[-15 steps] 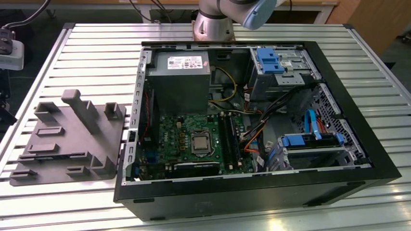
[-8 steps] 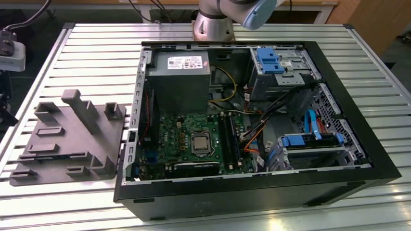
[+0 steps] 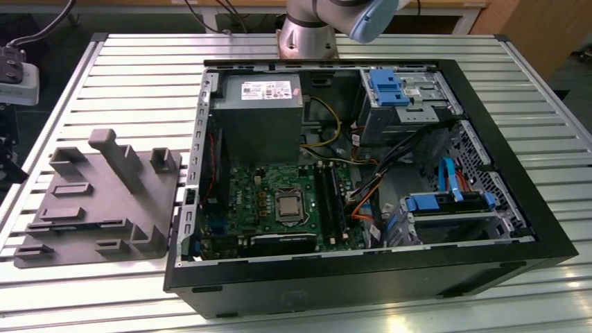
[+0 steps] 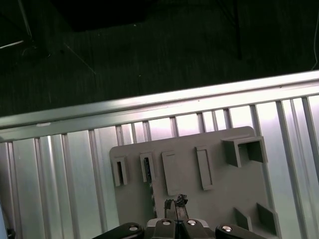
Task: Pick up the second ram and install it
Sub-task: 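Pick up the second ram and move it above second insertion slot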
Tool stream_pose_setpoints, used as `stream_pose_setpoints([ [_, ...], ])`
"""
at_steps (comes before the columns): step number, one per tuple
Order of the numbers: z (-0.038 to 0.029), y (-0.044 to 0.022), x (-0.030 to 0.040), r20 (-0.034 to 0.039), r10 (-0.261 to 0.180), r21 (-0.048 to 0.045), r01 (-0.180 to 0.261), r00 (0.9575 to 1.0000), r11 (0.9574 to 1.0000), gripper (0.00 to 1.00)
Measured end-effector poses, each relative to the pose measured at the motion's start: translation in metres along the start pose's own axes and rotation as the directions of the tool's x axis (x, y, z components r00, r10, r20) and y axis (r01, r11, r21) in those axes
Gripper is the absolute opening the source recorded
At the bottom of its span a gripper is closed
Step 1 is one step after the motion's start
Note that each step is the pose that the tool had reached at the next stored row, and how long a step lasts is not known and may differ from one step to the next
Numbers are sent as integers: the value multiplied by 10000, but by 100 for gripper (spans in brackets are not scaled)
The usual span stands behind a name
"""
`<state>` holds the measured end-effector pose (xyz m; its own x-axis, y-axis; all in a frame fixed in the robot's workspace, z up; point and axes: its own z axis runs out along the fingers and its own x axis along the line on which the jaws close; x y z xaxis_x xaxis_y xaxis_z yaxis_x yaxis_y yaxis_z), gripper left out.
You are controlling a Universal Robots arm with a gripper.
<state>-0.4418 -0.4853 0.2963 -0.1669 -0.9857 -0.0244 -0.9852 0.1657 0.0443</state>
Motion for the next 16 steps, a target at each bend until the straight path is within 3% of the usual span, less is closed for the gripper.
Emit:
stream_pose_setpoints([
  [16, 59, -3, 1, -8, -181, -4, 181, 9998, 9998, 11],
])
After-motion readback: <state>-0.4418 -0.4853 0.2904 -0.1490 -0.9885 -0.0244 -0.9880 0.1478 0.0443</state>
